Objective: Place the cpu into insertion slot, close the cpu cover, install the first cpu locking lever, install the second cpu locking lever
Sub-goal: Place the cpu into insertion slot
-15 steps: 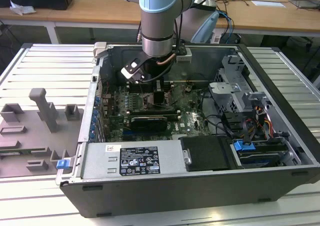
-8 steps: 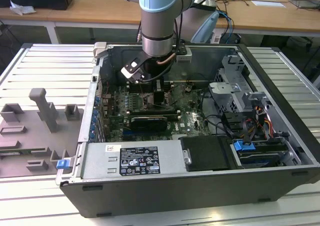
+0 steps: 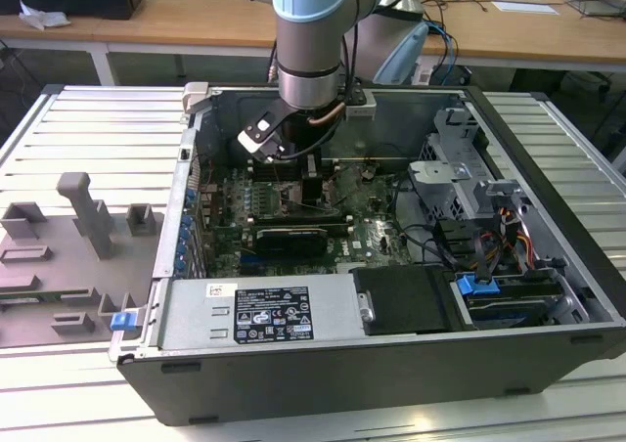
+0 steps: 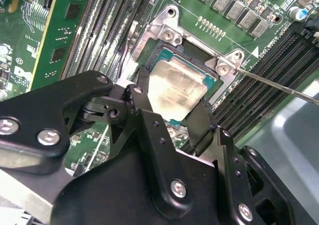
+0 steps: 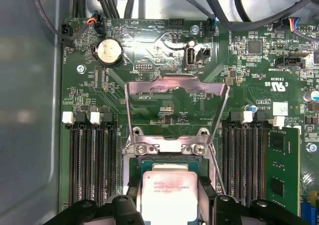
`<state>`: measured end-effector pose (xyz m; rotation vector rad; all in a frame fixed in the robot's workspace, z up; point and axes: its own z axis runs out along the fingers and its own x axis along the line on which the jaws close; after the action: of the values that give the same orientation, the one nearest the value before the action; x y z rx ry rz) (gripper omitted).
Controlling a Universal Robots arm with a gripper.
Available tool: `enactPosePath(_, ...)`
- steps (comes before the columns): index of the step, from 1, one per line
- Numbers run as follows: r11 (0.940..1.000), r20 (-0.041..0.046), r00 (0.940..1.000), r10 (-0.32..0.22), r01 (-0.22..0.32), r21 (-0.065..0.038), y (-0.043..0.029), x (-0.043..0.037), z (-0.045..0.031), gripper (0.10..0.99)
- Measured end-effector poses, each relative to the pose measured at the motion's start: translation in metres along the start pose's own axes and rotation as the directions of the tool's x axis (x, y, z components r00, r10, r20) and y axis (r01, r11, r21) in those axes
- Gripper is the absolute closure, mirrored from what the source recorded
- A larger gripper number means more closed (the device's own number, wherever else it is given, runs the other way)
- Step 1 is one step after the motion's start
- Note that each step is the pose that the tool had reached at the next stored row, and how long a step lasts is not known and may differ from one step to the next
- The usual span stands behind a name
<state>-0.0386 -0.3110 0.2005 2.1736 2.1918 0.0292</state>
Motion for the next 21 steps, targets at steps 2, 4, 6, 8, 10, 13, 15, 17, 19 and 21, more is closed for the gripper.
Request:
enactPosePath(2, 1.0000, 0.0002, 1.0000, 0.000, 0.000, 0.000, -0.0001, 0.0000, 0.0007, 0.549)
enactPosePath(4, 1.0000, 0.0011, 1.0000, -0.001, 0.001, 0.000, 0.0000, 0.0001, 0.0010, 0.549)
enactPosePath(6, 1.0000, 0.0012, 1.0000, -0.001, 0.001, 0.000, 0.0000, 0.0000, 0.0010, 0.549)
enactPosePath(8, 1.0000, 0.0012, 1.0000, 0.000, 0.000, 0.000, -0.0001, 0.0000, 0.0010, 0.475)
enactPosePath(10, 1.0000, 0.0009, 1.0000, 0.000, 0.000, 0.000, 0.0000, 0.0000, 0.0004, 0.475)
enactPosePath(13, 1.0000, 0.0008, 1.0000, 0.000, 0.000, 0.000, 0.0004, -0.0002, -0.0080, 0.475)
enactPosePath(15, 1.0000, 0.0007, 1.0000, 0.000, 0.000, 0.000, 0.0006, -0.0003, -0.0119, 0.553)
enactPosePath(17, 1.0000, 0.0007, 1.0000, 0.000, 0.000, 0.000, 0.0007, -0.0003, -0.0131, 0.675)
enactPosePath(19, 1.0000, 0.0007, 1.0000, 0.000, 0.000, 0.000, 0.0008, -0.0003, -0.0145, 0.796)
enactPosePath(21, 1.0000, 0.0008, 1.0000, 0.000, 0.000, 0.000, 0.0008, -0.0004, -0.0156, 0.918)
